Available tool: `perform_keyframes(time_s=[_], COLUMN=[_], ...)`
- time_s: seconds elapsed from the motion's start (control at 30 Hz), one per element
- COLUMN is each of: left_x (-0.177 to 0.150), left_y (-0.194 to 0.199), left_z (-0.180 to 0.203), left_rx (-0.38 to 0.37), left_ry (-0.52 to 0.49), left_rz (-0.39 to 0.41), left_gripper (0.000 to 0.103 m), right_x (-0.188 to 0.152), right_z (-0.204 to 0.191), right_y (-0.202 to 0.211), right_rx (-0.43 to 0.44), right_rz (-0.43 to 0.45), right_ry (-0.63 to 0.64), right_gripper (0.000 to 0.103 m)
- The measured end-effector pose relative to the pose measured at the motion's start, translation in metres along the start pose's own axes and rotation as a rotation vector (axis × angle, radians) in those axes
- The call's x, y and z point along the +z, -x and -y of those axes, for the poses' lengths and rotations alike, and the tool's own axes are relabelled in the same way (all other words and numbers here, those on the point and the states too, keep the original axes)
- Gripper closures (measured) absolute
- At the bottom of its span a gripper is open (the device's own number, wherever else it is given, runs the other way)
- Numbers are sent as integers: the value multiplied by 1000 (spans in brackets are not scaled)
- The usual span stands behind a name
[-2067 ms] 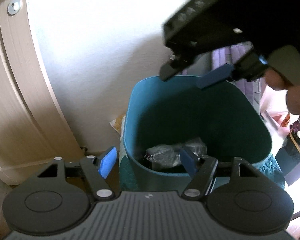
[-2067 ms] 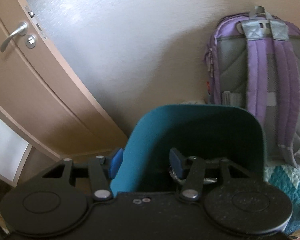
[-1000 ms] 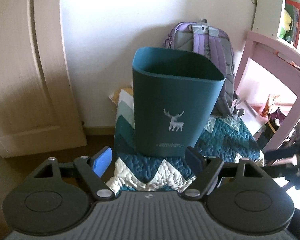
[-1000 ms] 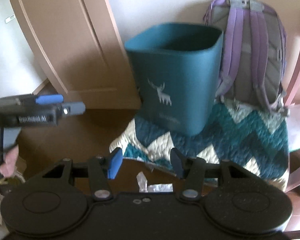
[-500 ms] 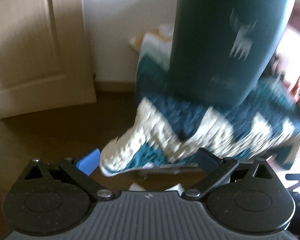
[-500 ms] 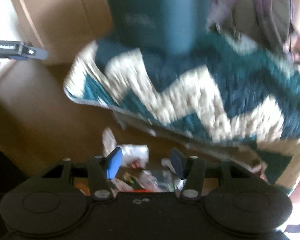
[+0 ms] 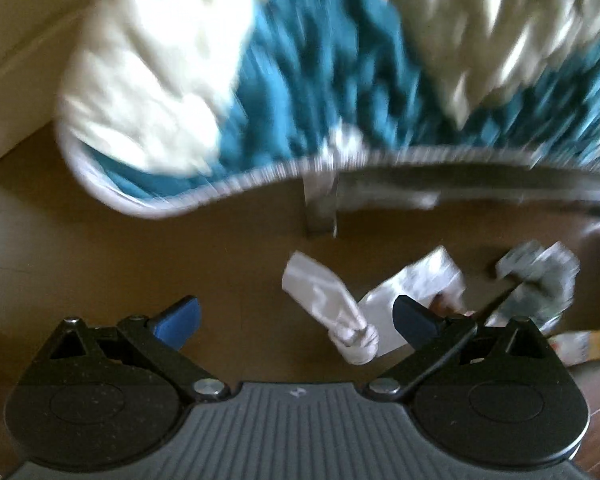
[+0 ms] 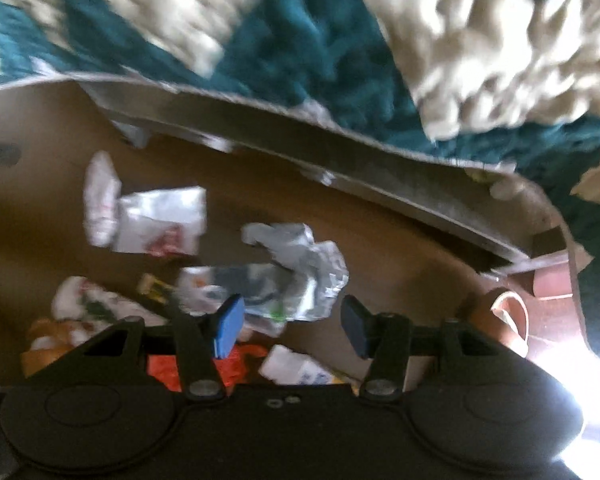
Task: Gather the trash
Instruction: 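Lower both tools back toward the trash on the floor, then grasp the white tissue with the left tool while the right tool grasps crumpled foil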
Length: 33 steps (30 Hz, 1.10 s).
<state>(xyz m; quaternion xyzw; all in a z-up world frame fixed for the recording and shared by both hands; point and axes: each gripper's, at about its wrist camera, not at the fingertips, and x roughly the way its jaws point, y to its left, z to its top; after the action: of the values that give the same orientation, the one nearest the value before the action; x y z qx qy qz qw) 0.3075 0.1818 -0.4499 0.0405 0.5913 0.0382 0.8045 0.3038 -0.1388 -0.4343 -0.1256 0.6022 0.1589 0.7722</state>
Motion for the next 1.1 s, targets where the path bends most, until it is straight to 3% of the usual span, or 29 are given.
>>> perform_keyframes(time_s=[0.13,0.27,0.67,0.77,0.97,1.03,1.1], left_x=[-11,-20,-26,-30,-32,-33,-33], left_y=[-56,-103,-152,-157,-159,-160,-158], left_z=[9,11,17,17,7,7,6], left_rx=[-30,-88,-126,-135,-164,-164,-162], left_ry=[-12,47,107,127,203,216,225], left_rz=[-93,-180,-279,-306,-328,-336,-338], left_gripper=[0,0,5,14,47,65,67], right_x=[7,8,25,27,26,24,23], right_z=[11,16,37,42,43,43,42], right_y=[-38,-73,-143,-156,-161,-161,-160], right_rx=[-8,-14,2,7,24,27,16], right_rz=[-37,-72,-150,-193,-192,-193,-207], right_ry=[-32,-59,-299,-375,-399,-383,-376], right_gripper=[50,50,50,51,54,75,86])
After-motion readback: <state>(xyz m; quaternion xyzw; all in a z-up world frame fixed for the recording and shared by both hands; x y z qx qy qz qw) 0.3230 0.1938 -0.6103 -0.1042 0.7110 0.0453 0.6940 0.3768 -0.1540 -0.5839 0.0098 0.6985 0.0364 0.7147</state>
